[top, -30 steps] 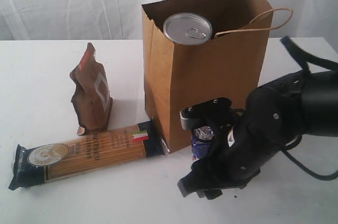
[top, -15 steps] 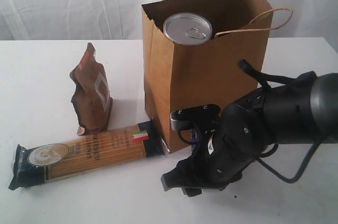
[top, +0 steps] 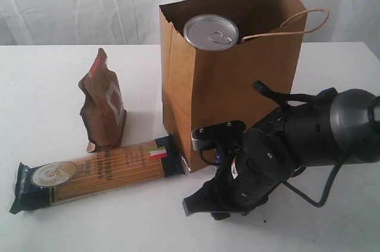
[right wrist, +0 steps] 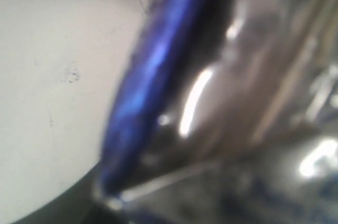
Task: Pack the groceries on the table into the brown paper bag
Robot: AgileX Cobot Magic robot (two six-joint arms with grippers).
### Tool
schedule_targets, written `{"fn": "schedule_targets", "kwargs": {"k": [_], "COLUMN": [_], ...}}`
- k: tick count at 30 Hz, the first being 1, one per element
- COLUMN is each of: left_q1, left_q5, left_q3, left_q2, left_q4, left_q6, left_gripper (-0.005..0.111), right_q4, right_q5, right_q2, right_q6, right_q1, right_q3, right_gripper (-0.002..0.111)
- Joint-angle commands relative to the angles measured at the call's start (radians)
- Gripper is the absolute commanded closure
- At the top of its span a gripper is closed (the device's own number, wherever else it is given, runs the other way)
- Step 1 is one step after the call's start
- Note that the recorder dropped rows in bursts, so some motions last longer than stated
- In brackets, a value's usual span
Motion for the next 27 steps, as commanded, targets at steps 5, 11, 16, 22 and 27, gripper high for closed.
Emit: {"fn": "schedule_targets", "kwargs": {"k": [5,11,16,22,27], "left_q1": [0.004,0.004,0.004,0.004,0.004], "left_q5": [0.003,0.003,0.003,0.003,0.003], "left_q3": [0.003,0.003,0.003,0.003,0.003], "left_q2": [-0.005,-0.005,-0.005,-0.005,-0.005], "left_q4": [-0.002,-0.002,-0.002,-0.002,-0.002], "left_q6": [-0.002,-0.002,-0.002,-0.002,-0.002], "left_gripper": [0.107,0.107,0.107,0.107,0.107], "right_q4": [-0.017,-0.019,-0.022,-0.025,-0.025], "right_q5": [0.011,0.036,0.036,0.081,0.183], "right_q2": [0.0,-0.002,-0.059,-0.191,-0.34], "right_q6": [0.006,0.006,0.004,-0.003,-0.029], "right_q1": [0.007,0.011,0.011,0.011,0.011], "right_q3": [0.001,0.001,0.001,0.001,0.001], "right_gripper": [0.088,0.105,0.108,0.108,0.108]}}
